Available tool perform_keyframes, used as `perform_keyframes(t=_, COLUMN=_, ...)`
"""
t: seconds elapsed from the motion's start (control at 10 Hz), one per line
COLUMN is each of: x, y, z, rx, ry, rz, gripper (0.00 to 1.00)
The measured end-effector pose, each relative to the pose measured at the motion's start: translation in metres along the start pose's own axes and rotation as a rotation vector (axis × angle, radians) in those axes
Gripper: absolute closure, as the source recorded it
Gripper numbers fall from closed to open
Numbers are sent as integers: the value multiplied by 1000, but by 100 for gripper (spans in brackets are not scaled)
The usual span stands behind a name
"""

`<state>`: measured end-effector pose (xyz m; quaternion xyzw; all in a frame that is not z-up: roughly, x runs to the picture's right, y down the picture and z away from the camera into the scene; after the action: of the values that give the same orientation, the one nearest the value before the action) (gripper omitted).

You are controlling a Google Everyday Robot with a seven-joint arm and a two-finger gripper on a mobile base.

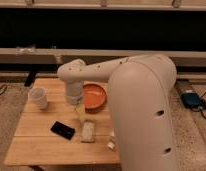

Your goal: Place the white sponge in the ceramic cup

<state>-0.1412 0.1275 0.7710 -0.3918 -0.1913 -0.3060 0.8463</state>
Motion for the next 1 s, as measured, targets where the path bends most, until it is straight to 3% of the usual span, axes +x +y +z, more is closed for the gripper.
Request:
perform_keyframes(t=0.2, x=1, y=1, z=0, rx=1, ry=2, rz=-4, gripper=20)
perform_keyframes(t=0.4, x=-3, y=11, z=4, rx=42, ry=35, rz=-72, gripper=20)
perform_keyframes(t=0.7, x=-2, y=38, z=28, rx=104, ry=69, rz=-172, gripper=20)
perform_keyframes(t=1.0, x=5, y=46, z=44, rx=118, ry=85, rz=-222, gripper=20)
